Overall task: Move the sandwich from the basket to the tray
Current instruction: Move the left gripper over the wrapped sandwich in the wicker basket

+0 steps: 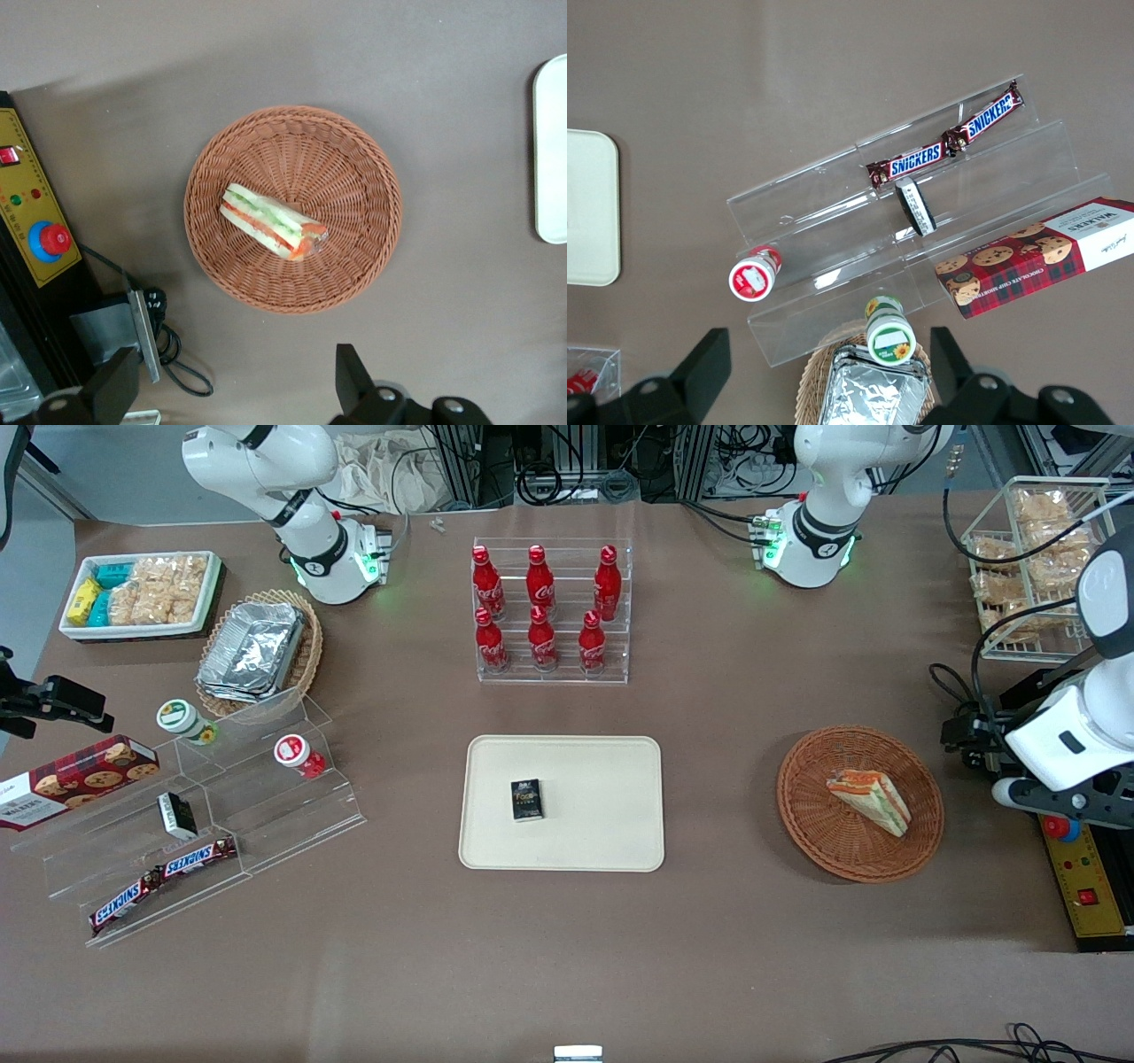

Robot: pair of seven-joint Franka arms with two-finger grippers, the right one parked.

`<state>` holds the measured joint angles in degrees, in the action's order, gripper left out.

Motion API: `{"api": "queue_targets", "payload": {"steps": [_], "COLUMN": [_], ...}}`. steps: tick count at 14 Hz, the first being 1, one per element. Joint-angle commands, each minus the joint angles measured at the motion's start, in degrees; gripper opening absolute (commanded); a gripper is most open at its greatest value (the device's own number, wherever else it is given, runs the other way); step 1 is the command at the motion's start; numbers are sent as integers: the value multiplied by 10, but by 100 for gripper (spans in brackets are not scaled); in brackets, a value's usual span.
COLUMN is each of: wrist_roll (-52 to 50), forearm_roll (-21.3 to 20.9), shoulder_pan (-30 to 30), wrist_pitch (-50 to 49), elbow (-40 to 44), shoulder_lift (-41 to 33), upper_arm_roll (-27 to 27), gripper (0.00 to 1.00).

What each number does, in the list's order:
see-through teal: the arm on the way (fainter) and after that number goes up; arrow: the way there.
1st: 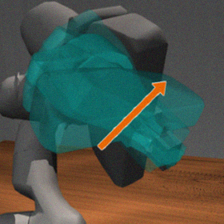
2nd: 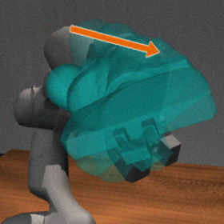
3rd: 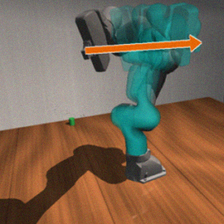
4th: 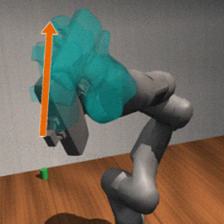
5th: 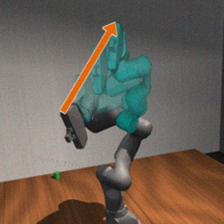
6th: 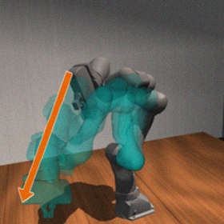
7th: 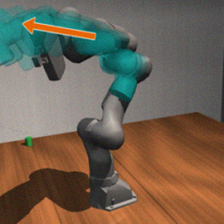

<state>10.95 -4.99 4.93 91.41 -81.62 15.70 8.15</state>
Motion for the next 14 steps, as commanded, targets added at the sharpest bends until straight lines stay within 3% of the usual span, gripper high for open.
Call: {"api": "queue_targets", "payload": {"steps": [1, 5, 11, 14], "wrist_roll": [-14, -93, -556, -680], "forearm_roll": [-1, -14, -5, -13], "shoulder_pan": [2, 1, 3, -1], "wrist_pitch": [8, 9, 142, 225], "elbow": [4, -23, -149, -213], "shoulder_lift": [11, 29, 19, 16], "upper_arm_roll": [0, 0, 0, -1], "gripper": [100, 100, 100, 100]}}
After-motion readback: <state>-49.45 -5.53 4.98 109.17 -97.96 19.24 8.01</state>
